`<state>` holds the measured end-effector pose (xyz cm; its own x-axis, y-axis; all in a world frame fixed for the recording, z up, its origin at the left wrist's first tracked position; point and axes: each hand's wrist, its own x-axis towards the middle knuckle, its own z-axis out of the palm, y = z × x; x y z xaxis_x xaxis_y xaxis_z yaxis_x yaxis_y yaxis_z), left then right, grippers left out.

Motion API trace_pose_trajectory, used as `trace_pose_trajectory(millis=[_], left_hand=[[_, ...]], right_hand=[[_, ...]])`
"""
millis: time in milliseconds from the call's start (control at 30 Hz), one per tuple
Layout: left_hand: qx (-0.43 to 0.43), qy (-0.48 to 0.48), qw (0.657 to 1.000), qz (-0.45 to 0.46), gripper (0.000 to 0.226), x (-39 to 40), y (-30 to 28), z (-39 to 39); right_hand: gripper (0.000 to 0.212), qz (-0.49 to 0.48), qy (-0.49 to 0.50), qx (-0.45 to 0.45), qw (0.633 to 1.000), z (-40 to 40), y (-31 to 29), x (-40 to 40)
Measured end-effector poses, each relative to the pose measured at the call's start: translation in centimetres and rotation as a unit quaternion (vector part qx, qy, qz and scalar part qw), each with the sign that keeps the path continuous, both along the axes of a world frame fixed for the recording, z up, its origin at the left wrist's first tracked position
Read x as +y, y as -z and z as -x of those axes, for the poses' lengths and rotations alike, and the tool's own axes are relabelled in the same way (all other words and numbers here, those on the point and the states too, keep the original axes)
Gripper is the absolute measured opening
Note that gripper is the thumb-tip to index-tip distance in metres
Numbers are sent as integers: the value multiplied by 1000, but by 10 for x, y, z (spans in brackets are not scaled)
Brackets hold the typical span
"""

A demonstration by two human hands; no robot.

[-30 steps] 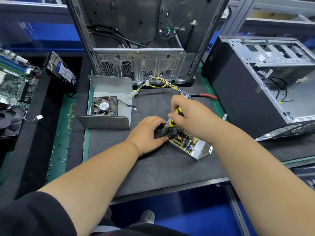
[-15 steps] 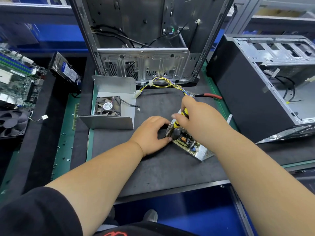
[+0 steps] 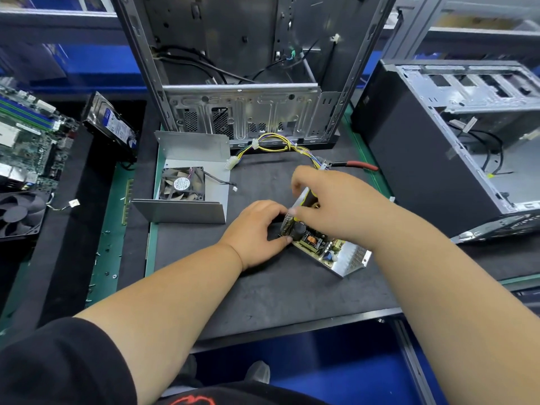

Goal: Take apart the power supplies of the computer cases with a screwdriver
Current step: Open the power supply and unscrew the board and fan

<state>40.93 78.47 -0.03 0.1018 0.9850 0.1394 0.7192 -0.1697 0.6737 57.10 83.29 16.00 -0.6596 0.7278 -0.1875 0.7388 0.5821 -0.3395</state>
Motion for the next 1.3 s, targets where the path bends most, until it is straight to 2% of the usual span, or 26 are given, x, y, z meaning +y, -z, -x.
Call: trace_pose_trajectory(millis=[67,133,300,533,633,700,767,833,933,1033,1133,1233,1300], left_hand=[[6,2,1000,5,45,0,1,-1],[4,2,1000,4,42,1,1,-2],[0,1,1000,-1,43,0,2,-2],[6,4,1000,-2,44,1,2,-1],[1,3,1000,-3,40,2,3,-1],[3,4,1000,1,37,3,3,-1],[4,3,1000,8,40,3,4,0],[6,2,1000,6,45,2,5,0],[4,3,1000,-3,47,2,5,-1],[5,5,1000,-3,44,3,3,-2],[3,0,1000,-3,43,1,3,0],[5,-5,1000,-1,47,-1,4,0],[12,-2,1000,1,52,0,3,-1]], right_hand=[[36,-86,19,-37,995,2,7,-4],[38,-131,38,-60,989,3,11,-3],[25,-39,60,26,997,-1,10,1],[17,4,-19,85,996,-2,7,-3],[15,16,-35,74,997,0,7,-6],[14,-25,-39,49,998,0,7,-6],[24,-97,-29,-3,995,2,8,-7],[35,-114,-3,-25,993,4,10,-6],[25,-72,7,15,997,2,13,-6],[13,-21,-30,63,997,-4,7,-2],[14,2,-58,63,996,-7,4,4],[10,-37,-22,42,998,-5,9,2],[27,-98,-6,1,995,-4,13,1]])
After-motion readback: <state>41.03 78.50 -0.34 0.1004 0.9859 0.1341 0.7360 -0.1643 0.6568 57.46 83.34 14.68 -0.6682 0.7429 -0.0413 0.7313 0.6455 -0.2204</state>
